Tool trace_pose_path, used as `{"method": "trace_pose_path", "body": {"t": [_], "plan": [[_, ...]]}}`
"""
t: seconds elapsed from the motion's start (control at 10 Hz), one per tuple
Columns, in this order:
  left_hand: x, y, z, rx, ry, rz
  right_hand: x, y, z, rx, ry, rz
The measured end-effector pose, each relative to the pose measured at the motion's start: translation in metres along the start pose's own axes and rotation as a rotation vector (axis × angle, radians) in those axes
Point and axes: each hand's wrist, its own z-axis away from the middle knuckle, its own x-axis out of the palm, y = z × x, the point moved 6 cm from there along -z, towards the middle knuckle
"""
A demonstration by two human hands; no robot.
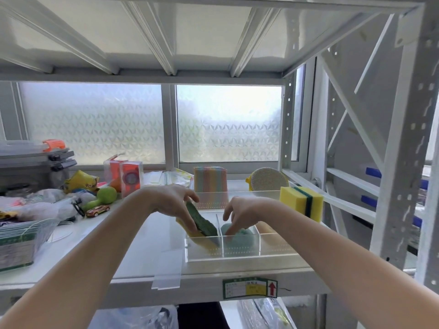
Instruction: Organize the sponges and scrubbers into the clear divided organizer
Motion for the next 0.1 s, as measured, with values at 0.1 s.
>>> {"method": "trace_pose_path", "body": {"t": [0.1], "plan": [[-0.0001, 0.0029, 0.0047, -0.006, 0.003, 0.034, -0.0028, -0.0015, 0.0048, 0.006, 0.042, -0.002]]}}
